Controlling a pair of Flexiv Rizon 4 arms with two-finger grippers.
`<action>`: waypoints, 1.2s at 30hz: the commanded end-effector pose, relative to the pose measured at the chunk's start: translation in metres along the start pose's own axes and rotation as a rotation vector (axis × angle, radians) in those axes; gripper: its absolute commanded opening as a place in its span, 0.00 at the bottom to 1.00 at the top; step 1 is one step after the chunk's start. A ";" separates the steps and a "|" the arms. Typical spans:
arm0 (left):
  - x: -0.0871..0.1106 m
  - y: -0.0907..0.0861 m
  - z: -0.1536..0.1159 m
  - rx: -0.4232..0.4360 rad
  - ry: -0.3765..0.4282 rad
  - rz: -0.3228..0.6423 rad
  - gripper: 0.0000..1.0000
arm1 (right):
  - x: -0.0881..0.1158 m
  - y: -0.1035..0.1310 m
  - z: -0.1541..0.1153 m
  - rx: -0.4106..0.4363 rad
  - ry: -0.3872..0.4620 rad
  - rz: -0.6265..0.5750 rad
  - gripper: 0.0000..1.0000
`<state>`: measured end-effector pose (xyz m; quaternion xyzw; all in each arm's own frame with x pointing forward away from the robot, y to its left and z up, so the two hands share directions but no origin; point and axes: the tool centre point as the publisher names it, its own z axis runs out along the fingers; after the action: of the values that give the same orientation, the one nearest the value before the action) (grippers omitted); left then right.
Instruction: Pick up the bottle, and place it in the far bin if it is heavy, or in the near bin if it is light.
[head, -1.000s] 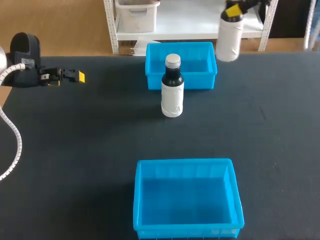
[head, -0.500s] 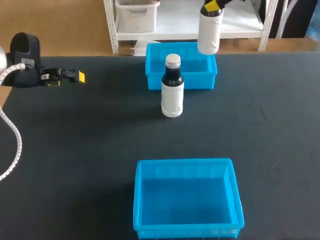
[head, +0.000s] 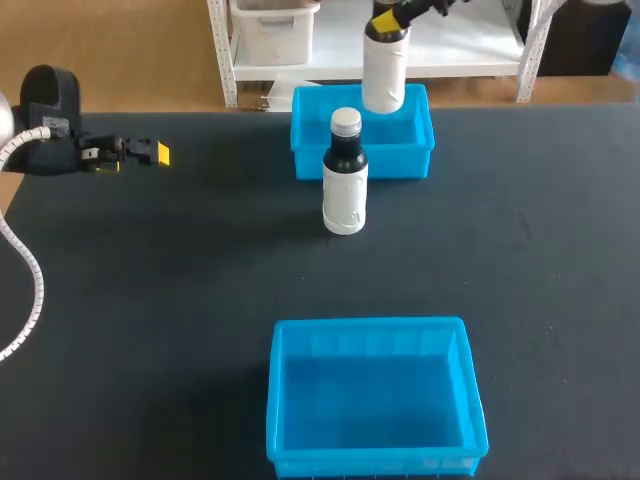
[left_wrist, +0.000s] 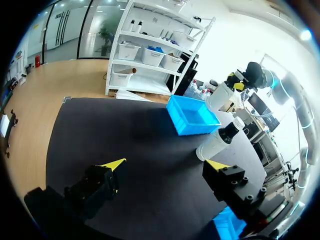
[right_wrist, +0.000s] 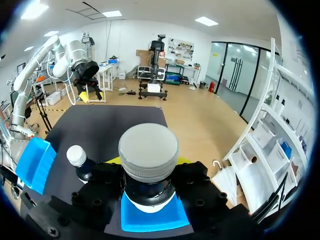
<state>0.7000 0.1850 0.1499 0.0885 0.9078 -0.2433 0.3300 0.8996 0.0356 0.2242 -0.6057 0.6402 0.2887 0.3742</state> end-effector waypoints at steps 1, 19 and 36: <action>0.000 0.000 0.000 0.000 0.000 0.000 1.00 | -0.004 -0.022 0.018 -0.267 -0.009 0.006 0.21; 0.000 0.000 0.000 0.000 0.000 0.000 1.00 | 0.002 -0.019 0.075 -0.356 -0.039 0.064 0.18; 0.000 0.000 0.000 0.000 0.000 0.000 1.00 | 0.030 -0.017 0.111 -0.417 -0.034 0.126 0.18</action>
<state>0.7000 0.1850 0.1499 0.0885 0.9078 -0.2433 0.3300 0.9167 0.1035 0.1412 -0.5494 0.6854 0.2917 0.3786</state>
